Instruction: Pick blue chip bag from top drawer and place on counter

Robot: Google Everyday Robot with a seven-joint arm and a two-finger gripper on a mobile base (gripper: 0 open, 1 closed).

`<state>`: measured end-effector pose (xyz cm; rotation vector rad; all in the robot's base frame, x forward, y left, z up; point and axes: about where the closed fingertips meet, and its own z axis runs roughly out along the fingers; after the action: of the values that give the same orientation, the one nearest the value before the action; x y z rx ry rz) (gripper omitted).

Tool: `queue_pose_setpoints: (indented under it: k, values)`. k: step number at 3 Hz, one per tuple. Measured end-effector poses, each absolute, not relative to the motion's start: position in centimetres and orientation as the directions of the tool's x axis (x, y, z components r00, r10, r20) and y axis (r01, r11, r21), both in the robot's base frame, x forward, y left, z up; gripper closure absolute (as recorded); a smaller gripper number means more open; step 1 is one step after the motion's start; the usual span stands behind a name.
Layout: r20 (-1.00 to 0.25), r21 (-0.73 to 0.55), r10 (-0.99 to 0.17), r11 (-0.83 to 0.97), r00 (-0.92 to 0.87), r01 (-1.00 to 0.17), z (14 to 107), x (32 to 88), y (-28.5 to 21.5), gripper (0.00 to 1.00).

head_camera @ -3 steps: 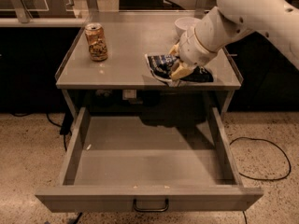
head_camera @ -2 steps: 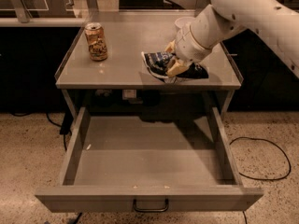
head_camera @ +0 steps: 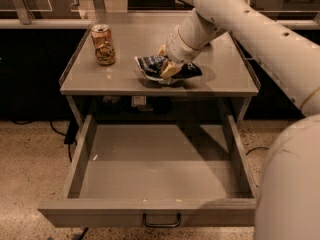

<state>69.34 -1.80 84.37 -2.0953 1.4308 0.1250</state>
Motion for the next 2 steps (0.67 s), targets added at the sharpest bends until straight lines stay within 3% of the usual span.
queue_pose_setpoints:
  k: [1, 2]
  values:
    - [-0.384, -0.42, -0.821, -0.253, 0.423, -0.871, 83.89, 71.26, -0.85, 1.0]
    - [-0.384, -0.42, -0.821, -0.253, 0.423, -0.871, 83.88, 71.26, -0.84, 0.72]
